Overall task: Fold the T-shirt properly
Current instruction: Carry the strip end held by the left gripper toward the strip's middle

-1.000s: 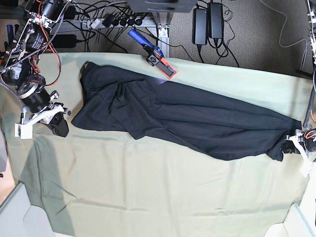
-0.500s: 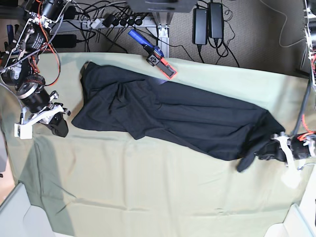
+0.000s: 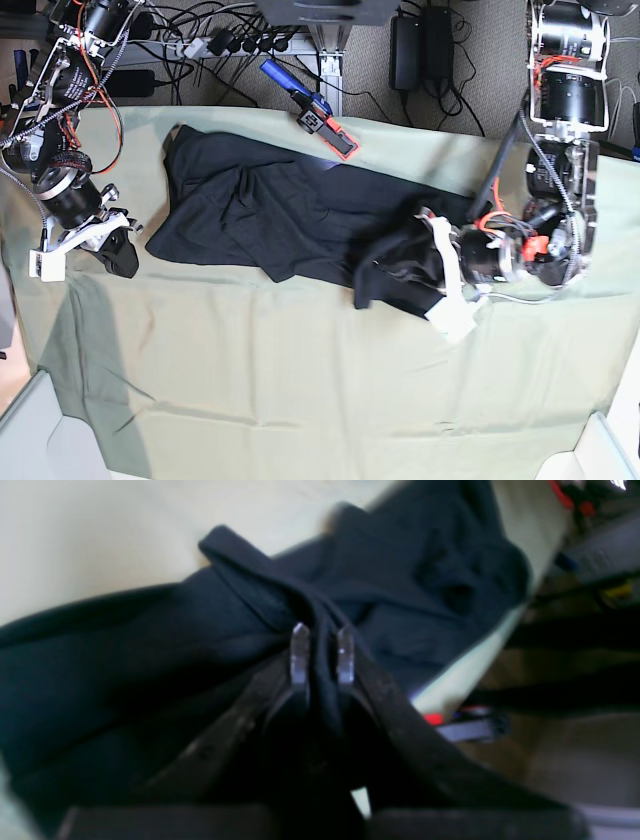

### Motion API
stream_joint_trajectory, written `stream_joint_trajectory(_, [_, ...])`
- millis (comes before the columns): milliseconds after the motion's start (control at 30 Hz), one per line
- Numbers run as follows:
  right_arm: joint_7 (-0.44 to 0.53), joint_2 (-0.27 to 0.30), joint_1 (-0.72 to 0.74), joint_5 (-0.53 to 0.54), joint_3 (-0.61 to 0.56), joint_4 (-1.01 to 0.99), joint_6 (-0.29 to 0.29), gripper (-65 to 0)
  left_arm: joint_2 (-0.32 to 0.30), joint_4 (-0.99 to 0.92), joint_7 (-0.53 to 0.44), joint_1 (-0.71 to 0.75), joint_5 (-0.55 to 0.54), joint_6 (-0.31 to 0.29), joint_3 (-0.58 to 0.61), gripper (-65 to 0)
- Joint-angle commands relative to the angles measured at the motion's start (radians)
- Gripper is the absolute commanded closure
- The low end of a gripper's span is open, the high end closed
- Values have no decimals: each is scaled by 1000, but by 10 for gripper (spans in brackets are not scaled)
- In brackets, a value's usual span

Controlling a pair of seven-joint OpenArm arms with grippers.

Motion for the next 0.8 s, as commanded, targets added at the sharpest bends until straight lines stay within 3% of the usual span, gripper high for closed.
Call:
stream_joint_trajectory(0, [24,11,11,15,5,18,77,0,-3,18,-16,-23,-18,-11,23,0])
stream_joint_trajectory(233, [24,11,11,16,5,18,77,0,59,17,-36,-22,11,-11,148,0])
stream_joint_trajectory(400, [23,11,11,16,5,18,77,0,121,14,-64,-23,26,-11,159,0])
stream_joint_trajectory(567, [23,11,11,0,5,18,77,0,127,13,-64,-22,55,-11,159,0])
stream_joint_trajectory(667, [23,12,11,-26,5,18,77,0,126,13,-65,-22,117,-11,159,-233])
stream_joint_trajectory(700, [22,12,10,-30,5,18,77,0,126,13,-65,-22,126,-11,159,-281])
stream_joint_trajectory(767, [13,19,10,-30,5,18,77,0,127,12,-64,-22,119,-11,159,-306])
